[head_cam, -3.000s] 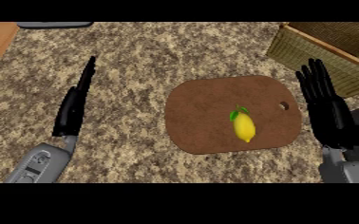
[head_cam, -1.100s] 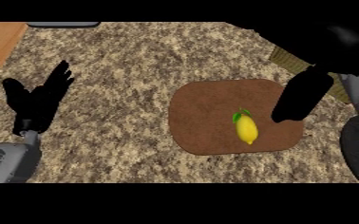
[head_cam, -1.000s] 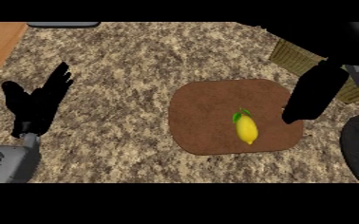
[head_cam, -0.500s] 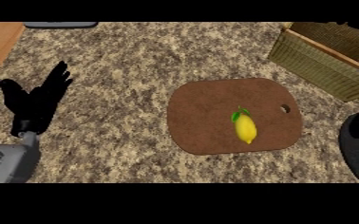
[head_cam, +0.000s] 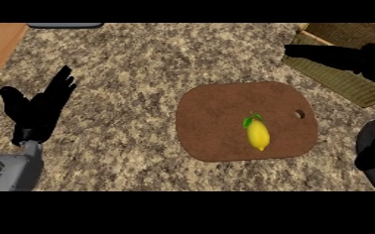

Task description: Pick the lemon from the cutting board and place it in the basket

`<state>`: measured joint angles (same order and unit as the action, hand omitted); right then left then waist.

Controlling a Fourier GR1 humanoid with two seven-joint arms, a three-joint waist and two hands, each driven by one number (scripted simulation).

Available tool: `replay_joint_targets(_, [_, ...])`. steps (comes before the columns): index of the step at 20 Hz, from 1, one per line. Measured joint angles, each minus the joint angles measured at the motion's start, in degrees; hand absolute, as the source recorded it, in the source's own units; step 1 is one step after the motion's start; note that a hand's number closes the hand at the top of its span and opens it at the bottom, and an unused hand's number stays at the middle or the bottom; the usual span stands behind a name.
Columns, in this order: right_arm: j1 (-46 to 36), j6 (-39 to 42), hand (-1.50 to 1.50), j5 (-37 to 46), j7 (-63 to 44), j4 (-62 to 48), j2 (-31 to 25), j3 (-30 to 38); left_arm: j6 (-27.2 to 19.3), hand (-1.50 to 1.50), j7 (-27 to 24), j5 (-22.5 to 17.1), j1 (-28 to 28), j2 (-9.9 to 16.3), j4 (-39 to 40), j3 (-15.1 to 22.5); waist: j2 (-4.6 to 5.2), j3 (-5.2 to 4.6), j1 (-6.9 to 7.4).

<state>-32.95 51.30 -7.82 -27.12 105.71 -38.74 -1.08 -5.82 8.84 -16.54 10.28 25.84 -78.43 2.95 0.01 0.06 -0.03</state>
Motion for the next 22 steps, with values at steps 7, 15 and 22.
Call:
replay_joint_targets(7, [8.72, -6.52, -1.50, 18.20, 14.04, -0.48, 7.73, -3.30, 0.59, 0.00, 1.49, 1.38, 1.23, -1.08, -0.32, -0.74, 0.11, 0.00, 0.30])
replay_joint_targets(15, [11.57, -15.75, -1.50, 30.87, 25.34, -10.39, 15.04, -8.39, 1.81, 0.00, 1.69, 3.11, 1.83, -1.96, 0.76, -2.39, 0.09, -0.03, 0.39])
replay_joint_targets(22, [12.27, -17.88, -1.50, 39.71, 28.91, -16.88, 16.88, -12.39, 2.70, 0.00, 3.17, 4.07, 1.33, -3.36, -1.02, -3.66, 0.03, -0.04, 0.28])
